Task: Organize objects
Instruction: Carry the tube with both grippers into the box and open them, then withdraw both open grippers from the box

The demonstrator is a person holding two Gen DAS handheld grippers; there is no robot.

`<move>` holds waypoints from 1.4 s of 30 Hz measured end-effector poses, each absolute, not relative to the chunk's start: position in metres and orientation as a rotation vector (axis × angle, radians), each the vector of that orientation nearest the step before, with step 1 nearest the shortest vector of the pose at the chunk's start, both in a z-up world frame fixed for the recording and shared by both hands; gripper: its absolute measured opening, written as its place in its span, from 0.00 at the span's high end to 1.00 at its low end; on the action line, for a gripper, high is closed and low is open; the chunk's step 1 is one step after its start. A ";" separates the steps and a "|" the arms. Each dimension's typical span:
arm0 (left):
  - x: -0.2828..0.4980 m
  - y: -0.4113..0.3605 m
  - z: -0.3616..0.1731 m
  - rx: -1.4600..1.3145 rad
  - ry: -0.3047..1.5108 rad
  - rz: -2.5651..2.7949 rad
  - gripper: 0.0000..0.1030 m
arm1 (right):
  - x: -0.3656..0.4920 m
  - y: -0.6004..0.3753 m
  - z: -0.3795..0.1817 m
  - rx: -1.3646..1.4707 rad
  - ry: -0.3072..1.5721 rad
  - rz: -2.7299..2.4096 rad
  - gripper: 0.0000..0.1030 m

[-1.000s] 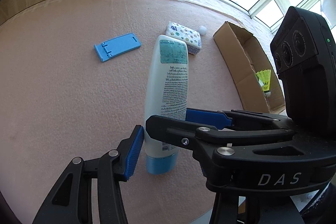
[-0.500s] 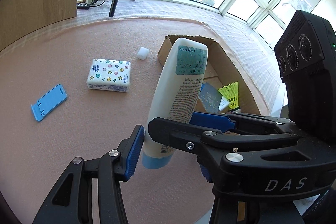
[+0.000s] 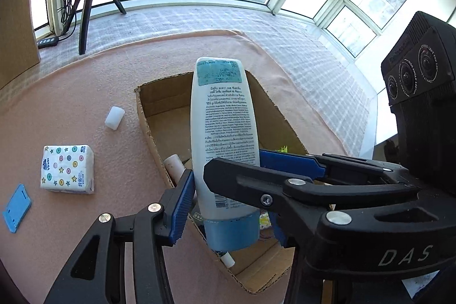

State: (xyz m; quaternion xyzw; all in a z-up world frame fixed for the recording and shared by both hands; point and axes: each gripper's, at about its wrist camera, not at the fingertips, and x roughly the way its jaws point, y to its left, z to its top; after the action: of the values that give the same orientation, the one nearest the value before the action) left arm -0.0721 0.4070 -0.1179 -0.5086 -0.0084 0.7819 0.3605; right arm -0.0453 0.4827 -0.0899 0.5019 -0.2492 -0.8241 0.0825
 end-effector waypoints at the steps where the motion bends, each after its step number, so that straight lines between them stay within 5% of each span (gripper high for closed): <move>1: -0.075 0.413 -0.120 -1.315 -0.026 2.010 0.51 | -0.046 0.488 -0.091 1.498 -0.752 -2.459 0.57; 16: -0.095 0.466 -0.133 -1.338 -0.032 1.970 0.51 | -0.065 0.532 -0.103 1.524 -0.735 -2.515 0.59; 19: -0.098 0.467 -0.133 -1.340 -0.028 1.978 0.39 | -0.067 0.534 -0.102 1.514 -0.729 -2.527 0.59; 23: -0.101 0.462 -0.134 -1.364 -0.011 2.013 0.26 | -0.068 0.540 -0.099 1.523 -0.692 -2.628 0.33; 42: -0.099 0.400 -0.120 -1.359 -0.061 2.090 0.26 | -0.072 0.520 -0.099 1.503 -0.692 -2.598 0.33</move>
State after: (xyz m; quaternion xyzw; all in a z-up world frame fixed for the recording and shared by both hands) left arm -0.0987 0.4000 -0.1203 -0.5165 -0.0230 0.7946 0.3183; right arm -0.0721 0.5200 -0.0988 0.4877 -0.2246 -0.8431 0.0306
